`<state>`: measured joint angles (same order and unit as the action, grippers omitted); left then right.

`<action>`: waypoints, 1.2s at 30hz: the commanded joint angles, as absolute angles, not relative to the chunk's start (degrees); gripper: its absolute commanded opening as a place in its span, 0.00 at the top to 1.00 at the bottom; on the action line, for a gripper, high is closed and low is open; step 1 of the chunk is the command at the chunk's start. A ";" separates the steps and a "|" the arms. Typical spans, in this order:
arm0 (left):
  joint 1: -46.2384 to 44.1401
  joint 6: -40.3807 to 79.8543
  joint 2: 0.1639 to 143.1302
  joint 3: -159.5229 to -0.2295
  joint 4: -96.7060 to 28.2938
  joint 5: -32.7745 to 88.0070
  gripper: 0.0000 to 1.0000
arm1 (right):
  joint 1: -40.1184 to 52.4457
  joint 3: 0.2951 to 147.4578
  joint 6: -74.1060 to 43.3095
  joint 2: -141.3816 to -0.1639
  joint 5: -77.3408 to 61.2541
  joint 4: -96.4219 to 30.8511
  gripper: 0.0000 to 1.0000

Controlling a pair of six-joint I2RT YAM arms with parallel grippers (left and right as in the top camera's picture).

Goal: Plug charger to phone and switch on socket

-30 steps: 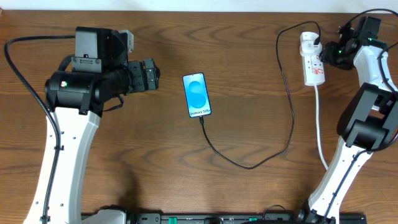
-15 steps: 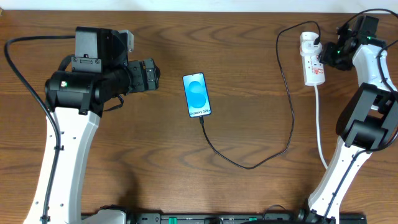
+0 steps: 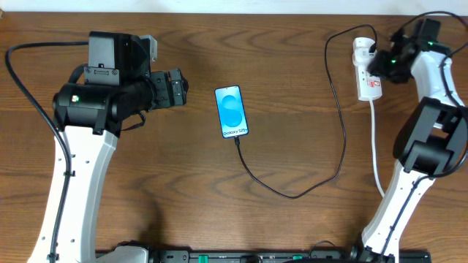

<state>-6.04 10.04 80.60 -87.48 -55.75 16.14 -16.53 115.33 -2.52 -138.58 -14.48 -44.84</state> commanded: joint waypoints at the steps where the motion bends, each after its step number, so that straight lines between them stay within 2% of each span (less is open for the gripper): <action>1: -5.89 9.45 80.60 -88.20 -55.92 15.53 0.07 | -14.44 113.58 -2.07 -136.90 -18.13 -46.33 0.54; 10: -5.89 9.45 80.60 -88.20 -55.92 15.55 0.07 | -16.51 113.58 -2.07 -132.64 -15.35 -47.59 0.51; 17: -5.89 9.45 80.60 -88.20 -55.92 15.55 0.07 | -18.28 113.56 -5.76 -132.64 -12.51 -47.42 0.54; 26: -5.89 9.45 80.60 -88.20 -55.92 15.55 0.07 | -19.40 113.56 -6.59 -133.08 -12.32 -46.02 0.50; 36: -5.89 9.45 80.60 -88.20 -55.92 15.55 0.07 | -19.07 113.54 -6.57 -135.04 -12.25 -43.16 0.50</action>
<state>-6.04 10.07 80.60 -87.48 -55.75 16.14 -19.35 113.91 -5.91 -134.61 -12.60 -43.68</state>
